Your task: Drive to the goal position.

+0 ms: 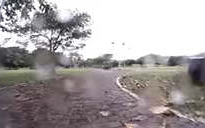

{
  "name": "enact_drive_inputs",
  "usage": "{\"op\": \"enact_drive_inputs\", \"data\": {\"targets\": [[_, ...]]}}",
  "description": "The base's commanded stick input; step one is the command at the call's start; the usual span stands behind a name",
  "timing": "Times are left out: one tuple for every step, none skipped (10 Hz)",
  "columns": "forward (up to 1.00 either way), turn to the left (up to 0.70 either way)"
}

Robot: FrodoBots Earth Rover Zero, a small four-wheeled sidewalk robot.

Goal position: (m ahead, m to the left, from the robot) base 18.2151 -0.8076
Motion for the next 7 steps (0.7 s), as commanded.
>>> {"op": "enact_drive_inputs", "data": {"targets": [[0.7,0.0],[0.7,0.0],[0.7,0.0],[0.7,0.0],[0.7,0.0],[0.7,0.0],[0.7,0.0]]}}
